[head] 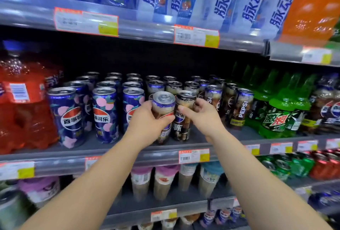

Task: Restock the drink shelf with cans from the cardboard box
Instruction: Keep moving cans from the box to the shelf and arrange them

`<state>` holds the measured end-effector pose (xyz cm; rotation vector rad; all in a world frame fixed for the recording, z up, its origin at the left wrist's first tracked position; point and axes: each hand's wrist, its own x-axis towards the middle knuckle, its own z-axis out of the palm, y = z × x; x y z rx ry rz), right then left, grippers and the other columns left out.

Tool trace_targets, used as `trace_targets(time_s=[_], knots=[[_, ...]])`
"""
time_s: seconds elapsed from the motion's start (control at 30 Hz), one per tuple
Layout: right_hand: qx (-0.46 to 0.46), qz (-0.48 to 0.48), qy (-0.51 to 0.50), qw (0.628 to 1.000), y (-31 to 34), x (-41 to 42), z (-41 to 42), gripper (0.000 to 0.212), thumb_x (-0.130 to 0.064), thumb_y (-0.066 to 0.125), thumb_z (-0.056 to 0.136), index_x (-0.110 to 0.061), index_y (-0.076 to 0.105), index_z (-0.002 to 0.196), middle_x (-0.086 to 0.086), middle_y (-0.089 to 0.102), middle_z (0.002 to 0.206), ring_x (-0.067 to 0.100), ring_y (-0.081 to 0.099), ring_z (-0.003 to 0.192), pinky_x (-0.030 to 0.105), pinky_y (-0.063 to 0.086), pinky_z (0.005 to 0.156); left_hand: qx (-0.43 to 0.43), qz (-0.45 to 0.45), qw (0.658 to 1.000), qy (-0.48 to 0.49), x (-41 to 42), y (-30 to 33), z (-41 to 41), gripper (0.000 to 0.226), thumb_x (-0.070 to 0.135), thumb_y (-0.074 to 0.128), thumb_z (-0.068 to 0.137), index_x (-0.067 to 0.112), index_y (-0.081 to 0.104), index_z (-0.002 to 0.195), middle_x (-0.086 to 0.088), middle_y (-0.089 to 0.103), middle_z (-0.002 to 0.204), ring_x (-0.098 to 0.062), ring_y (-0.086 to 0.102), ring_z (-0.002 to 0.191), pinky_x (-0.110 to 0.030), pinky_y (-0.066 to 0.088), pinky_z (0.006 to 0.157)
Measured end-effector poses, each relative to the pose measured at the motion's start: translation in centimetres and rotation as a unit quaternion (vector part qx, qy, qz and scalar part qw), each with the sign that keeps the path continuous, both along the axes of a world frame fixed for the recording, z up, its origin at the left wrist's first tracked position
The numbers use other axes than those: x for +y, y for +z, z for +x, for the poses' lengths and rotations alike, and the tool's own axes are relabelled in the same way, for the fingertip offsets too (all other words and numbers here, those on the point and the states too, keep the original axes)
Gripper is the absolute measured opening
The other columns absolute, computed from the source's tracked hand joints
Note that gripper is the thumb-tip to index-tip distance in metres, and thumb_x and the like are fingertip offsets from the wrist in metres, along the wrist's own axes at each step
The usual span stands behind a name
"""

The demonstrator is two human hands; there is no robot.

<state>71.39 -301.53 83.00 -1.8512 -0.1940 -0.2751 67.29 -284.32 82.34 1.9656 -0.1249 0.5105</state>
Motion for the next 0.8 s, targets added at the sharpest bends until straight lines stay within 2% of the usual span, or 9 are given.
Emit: trace_targets(time_s=[0.07,0.13,0.2,0.27,0.3,0.43,0.53,0.7,0.8], knots=[[0.012,-0.004,0.014,1.0,-0.2,-0.3,0.3,0.037,-0.036,0.081,0.075,-0.031,0.056,0.102,-0.021,0.064,0.09,-0.01,0.059,0.083,0.02,0.049,0.083,-0.013,0.002,1.0,0.028,-0.6,-0.3,0.4,0.042,0.031,0.075,0.079,0.024,0.058,0.116,0.018,0.062,0.094,-0.01,0.061,0.095,-0.025,0.046,0.082],[0.013,-0.015,0.036,0.999,-0.5,-0.9,0.6,0.046,-0.03,0.079,0.08,-0.04,0.043,0.105,-0.029,0.049,0.086,-0.016,0.048,0.078,0.015,0.041,0.08,-0.023,0.01,0.998,0.053,-1.1,-0.7,0.7,0.052,0.035,0.074,0.079,0.023,0.053,0.125,0.012,0.065,0.103,-0.009,0.061,0.099,-0.024,0.046,0.084],[0.023,-0.047,0.053,0.997,-1.0,-1.5,0.7,0.048,-0.03,0.08,0.078,-0.041,0.049,0.112,-0.028,0.052,0.091,-0.011,0.053,0.085,0.017,0.044,0.083,-0.035,0.018,0.997,0.068,-1.3,-1.1,0.9,0.052,0.039,0.073,0.079,0.024,0.053,0.125,0.011,0.067,0.104,-0.008,0.062,0.098,-0.025,0.048,0.084],[0.057,-0.109,0.065,0.99,-2.0,-1.9,1.0,0.07,-0.03,0.084,0.072,-0.028,0.048,0.132,-0.015,0.063,0.109,0.004,0.061,0.1,0.025,0.048,0.092,-0.035,0.015,0.996,0.077,-1.6,-1.5,0.7,0.048,0.038,0.074,0.078,0.026,0.055,0.121,0.014,0.068,0.1,-0.006,0.063,0.095,-0.024,0.049,0.082],[0.078,-0.149,0.073,0.983,-2.6,-2.0,1.3,0.077,-0.028,0.086,0.07,-0.023,0.046,0.136,-0.01,0.064,0.117,0.008,0.061,0.105,0.027,0.047,0.096,-0.028,0.015,0.996,0.079,-1.6,-1.9,0.5,0.048,0.036,0.076,0.077,0.027,0.055,0.119,0.015,0.068,0.1,-0.005,0.063,0.095,-0.024,0.049,0.081],[0.095,-0.263,0.079,0.957,-4.0,-2.3,2.3,0.064,-0.036,0.086,0.066,-0.026,0.054,0.12,-0.008,0.067,0.114,0.012,0.063,0.104,0.033,0.049,0.095,0.03,0.085,0.99,0.104,-1.9,-4.3,-0.3,0.048,0.03,0.077,0.075,0.024,0.055,0.117,0.009,0.067,0.106,-0.012,0.061,0.1,-0.022,0.041,0.07],[0.081,-0.308,0.069,0.945,-4.0,-2.3,3.2,0.057,-0.045,0.083,0.067,-0.026,0.056,0.113,-0.01,0.066,0.11,0.015,0.063,0.102,0.036,0.051,0.093,0.053,0.117,0.982,0.136,-2.1,-5.0,0.3,0.05,0.033,0.077,0.076,0.02,0.056,0.119,0.002,0.067,0.113,-0.018,0.06,0.106,-0.025,0.041,0.078],[0.047,-0.309,0.054,0.948,-4.6,-2.2,4.1,0.044,-0.046,0.082,0.068,-0.031,0.055,0.1,-0.008,0.069,0.107,0.017,0.064,0.101,0.04,0.052,0.091,0.07,0.135,0.969,0.196,-2.7,-4.6,1.9,0.055,0.039,0.077,0.075,0.017,0.056,0.121,-0.002,0.067,0.115,-0.024,0.06,0.108,-0.035,0.049,0.087],[0.049,-0.297,0.062,0.952,-4.9,-2.3,4.0,0.054,-0.049,0.082,0.066,-0.032,0.054,0.109,-0.008,0.067,0.114,0.017,0.062,0.106,0.041,0.051,0.093,0.082,0.127,0.966,0.211,-2.9,-4.6,1.6,0.057,0.041,0.076,0.075,0.017,0.054,0.121,-0.001,0.066,0.116,-0.023,0.06,0.109,-0.034,0.049,0.087]])
